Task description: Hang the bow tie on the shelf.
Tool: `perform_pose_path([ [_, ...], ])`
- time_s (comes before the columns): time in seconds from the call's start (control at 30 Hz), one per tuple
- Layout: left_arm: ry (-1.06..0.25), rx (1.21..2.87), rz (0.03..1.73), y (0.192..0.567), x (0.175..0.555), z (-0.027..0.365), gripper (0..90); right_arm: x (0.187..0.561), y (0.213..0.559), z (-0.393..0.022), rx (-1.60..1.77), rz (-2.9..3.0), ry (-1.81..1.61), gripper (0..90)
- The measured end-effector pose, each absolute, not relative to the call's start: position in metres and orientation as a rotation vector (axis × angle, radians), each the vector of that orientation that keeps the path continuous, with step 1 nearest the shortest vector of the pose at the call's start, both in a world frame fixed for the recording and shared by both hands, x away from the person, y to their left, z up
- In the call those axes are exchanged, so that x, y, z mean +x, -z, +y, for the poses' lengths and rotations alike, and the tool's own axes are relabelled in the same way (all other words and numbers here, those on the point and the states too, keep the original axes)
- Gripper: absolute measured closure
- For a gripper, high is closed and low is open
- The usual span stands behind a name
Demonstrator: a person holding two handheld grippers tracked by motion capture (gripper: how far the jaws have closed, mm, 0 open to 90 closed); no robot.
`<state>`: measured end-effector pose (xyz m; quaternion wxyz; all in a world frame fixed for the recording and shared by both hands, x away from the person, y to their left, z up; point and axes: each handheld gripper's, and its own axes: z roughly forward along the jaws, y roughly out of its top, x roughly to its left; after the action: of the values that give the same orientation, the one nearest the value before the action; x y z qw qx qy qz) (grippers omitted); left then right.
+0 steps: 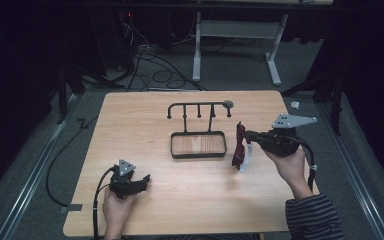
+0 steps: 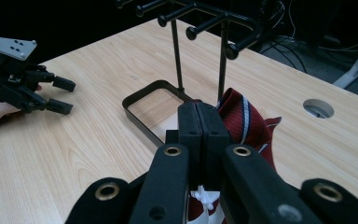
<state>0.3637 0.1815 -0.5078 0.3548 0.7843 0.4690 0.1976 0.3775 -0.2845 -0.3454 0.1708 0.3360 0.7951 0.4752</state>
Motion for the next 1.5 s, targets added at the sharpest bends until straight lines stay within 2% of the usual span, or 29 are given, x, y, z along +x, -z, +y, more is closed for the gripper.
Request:
perform_pose_path([
  [1.5,-0.51,2.029,1.212,0.508,0.364,0.182,26.5,0.394,0.32,-0.234,0.784,2.394,-1.384,90.0],
])
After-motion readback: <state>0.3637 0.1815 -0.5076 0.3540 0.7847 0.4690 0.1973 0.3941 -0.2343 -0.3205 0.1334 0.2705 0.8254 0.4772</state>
